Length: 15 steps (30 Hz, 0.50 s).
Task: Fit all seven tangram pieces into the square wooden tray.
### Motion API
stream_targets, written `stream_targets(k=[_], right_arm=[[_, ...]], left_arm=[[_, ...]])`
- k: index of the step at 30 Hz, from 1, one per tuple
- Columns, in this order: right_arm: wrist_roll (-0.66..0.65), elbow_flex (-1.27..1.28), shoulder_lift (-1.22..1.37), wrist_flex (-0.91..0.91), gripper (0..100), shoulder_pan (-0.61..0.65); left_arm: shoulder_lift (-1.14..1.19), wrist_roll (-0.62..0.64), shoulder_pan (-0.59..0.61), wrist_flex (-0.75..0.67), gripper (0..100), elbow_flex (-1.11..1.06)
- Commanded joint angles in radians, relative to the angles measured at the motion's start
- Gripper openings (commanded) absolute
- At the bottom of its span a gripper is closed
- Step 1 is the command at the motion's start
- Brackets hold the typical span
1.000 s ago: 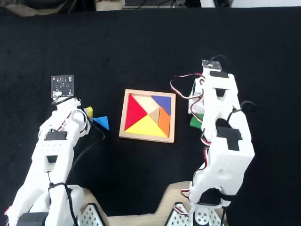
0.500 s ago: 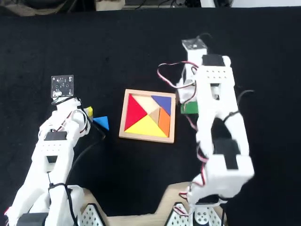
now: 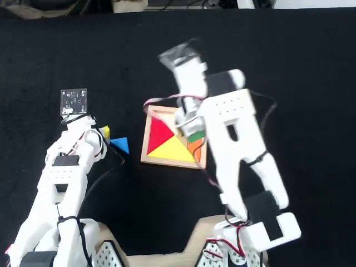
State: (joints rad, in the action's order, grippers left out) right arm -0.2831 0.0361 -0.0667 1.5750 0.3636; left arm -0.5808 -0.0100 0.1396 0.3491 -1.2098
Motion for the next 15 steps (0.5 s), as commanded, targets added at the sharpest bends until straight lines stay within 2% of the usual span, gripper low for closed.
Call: stream_targets(k=[1, 7, 11, 15], right_arm=[[-0.046, 0.03, -0.047, -0.109, 1.4, 0.049], [-0.077, 0.142, 0.007, -0.331, 1.4, 0.049], [-0.161, 0.09, 0.137, -0.345, 1.4, 0.048], [-0.18, -0.033, 0.262, -0.341, 1.2, 0.028]], left_arm=[[-0.003, 0.003, -0.015, -0.018, 19, 0.008], [-0.002, 0.003, -0.015, -0.018, 19, 0.008], [-0.002, 0.003, -0.016, -0.018, 19, 0.008], [-0.002, 0.003, -0.016, -0.018, 19, 0.008]])
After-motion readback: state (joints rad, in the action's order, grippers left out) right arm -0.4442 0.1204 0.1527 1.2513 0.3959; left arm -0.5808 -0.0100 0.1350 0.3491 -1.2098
